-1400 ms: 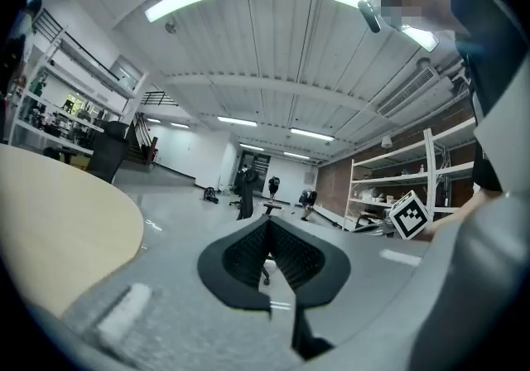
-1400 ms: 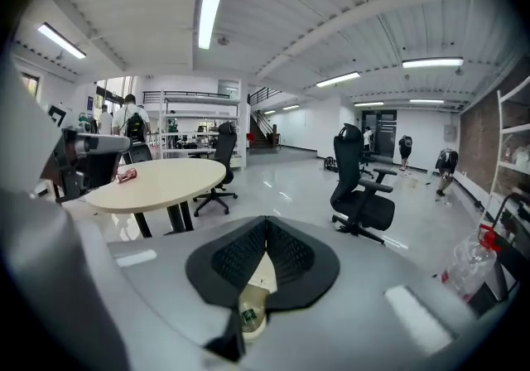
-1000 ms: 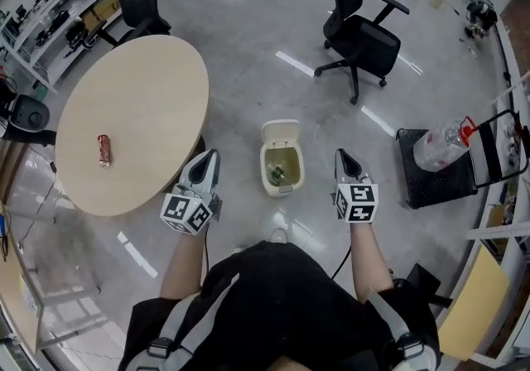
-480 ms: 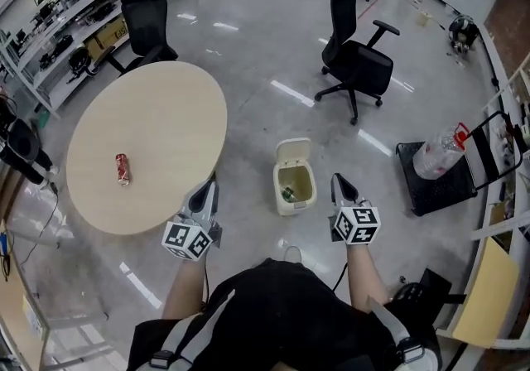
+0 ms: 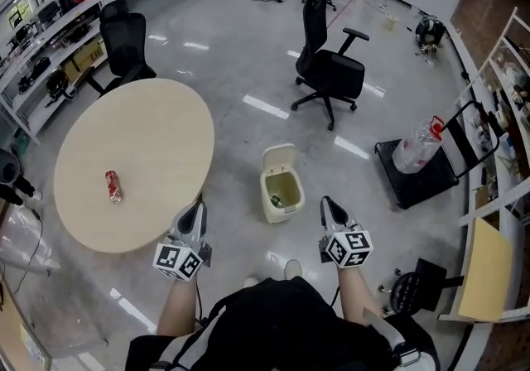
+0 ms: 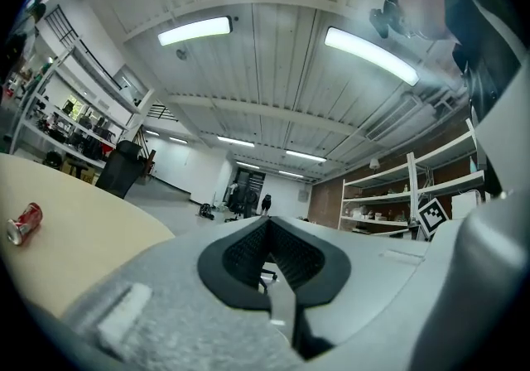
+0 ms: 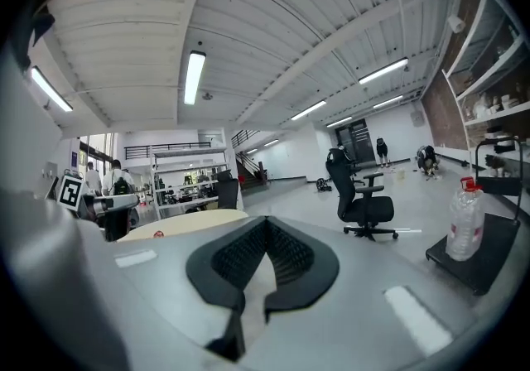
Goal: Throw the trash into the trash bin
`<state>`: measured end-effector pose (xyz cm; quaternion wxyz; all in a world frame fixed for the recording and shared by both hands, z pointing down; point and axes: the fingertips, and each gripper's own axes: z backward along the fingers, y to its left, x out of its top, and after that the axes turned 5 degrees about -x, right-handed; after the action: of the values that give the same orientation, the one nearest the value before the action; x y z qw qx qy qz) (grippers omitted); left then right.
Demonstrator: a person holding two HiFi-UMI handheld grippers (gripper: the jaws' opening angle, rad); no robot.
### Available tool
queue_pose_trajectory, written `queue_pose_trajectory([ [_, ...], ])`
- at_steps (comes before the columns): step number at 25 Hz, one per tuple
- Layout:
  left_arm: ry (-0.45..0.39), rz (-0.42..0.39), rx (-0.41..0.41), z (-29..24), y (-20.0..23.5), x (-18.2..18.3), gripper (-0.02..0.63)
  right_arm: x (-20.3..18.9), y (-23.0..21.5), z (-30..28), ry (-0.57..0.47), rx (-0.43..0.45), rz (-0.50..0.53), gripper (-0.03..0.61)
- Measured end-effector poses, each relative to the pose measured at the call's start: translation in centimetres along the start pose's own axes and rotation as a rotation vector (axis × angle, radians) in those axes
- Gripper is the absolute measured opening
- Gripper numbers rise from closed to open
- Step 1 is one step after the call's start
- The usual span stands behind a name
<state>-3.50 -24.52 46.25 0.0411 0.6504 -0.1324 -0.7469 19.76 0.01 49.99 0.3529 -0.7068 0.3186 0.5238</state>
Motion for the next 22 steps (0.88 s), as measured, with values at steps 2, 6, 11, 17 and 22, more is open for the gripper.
queue_pose_trajectory([
  [2,-0.006,0.001,0.003,-0.1,-0.2,-0.2,0.000,0.3,-0.4,0.3,-0.009,0.003,0.005,0.005],
  [6,-0.017,-0.022,0.011,-0.7,-0.8,-0.1,0.000,1.1,-2.2,0.1,-0.036,0.000,-0.008,0.005],
  [11,-0.027,-0.006,0.028,-2.1,-2.2,-0.8,0.000,2.1,-4.4,0.9,-0.054,0.006,-0.014,0.003],
  [17,-0.045,-0.015,0.000,-4.4,-4.7,-0.7,0.000,1.7,-7.4,0.9,-0.038,0.001,-0.018,0.005],
  [22,-0.031,-0.021,0.006,-5.0,-5.0,-0.8,0.000,1.5,-7.3,0.7,-0.042,0.016,-0.012,0.005],
])
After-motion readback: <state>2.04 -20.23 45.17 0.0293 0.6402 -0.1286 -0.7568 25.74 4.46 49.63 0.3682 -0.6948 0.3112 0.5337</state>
